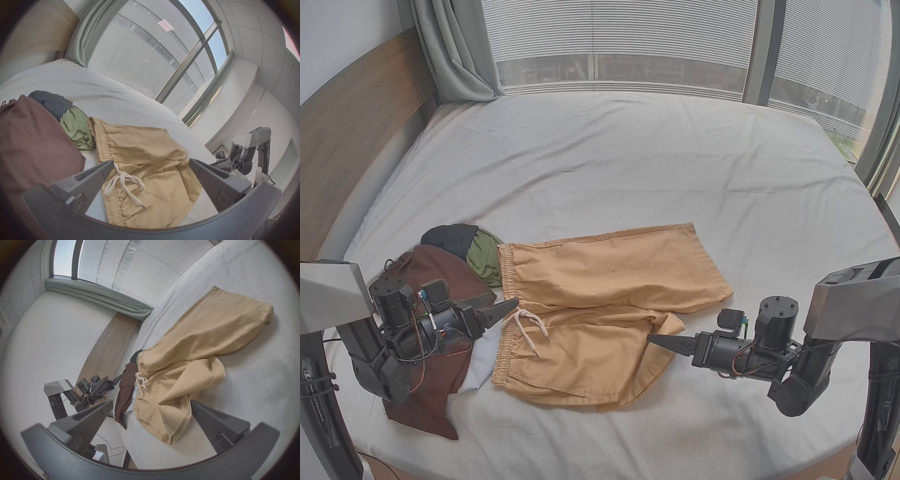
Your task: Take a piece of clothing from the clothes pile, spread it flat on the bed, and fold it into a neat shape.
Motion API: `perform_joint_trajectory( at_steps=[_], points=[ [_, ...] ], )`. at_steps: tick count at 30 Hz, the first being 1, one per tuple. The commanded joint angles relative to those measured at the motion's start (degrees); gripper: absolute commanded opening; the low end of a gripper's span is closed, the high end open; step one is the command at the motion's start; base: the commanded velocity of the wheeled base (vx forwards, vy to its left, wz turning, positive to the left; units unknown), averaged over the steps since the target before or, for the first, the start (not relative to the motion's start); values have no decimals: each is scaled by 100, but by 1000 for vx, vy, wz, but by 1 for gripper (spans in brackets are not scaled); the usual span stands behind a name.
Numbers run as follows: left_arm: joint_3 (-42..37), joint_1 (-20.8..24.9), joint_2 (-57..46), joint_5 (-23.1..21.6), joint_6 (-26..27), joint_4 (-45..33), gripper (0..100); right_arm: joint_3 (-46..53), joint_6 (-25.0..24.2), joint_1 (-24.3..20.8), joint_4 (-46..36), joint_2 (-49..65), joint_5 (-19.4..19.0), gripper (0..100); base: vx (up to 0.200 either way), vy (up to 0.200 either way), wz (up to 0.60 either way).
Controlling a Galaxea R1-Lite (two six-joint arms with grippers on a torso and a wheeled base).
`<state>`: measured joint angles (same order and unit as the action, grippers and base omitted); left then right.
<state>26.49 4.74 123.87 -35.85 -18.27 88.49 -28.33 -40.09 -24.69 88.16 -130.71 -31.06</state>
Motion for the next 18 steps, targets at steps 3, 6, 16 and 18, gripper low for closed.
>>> perform_joint_trajectory(
  at_steps=[3, 6, 16, 18],
  points=[
    [23, -17, -3, 8, -10, 1, 100, -1017, -139, -370, -1, -754, 127, 100, 0, 0, 0],
    [23, -26, -3, -1, -10, 1, 100, -1359, -157, -485, -1, -1001, 171, 100, 0, 0, 0],
    [23, -26, -21, -1, -10, 1, 100, -1500, -288, -695, 8, -1414, 267, 100, 0, 0, 0],
    [23, -26, -21, 8, -10, 1, 100, -1430, -271, -660, 8, -1405, 399, 100, 0, 0, 0]
  ],
)
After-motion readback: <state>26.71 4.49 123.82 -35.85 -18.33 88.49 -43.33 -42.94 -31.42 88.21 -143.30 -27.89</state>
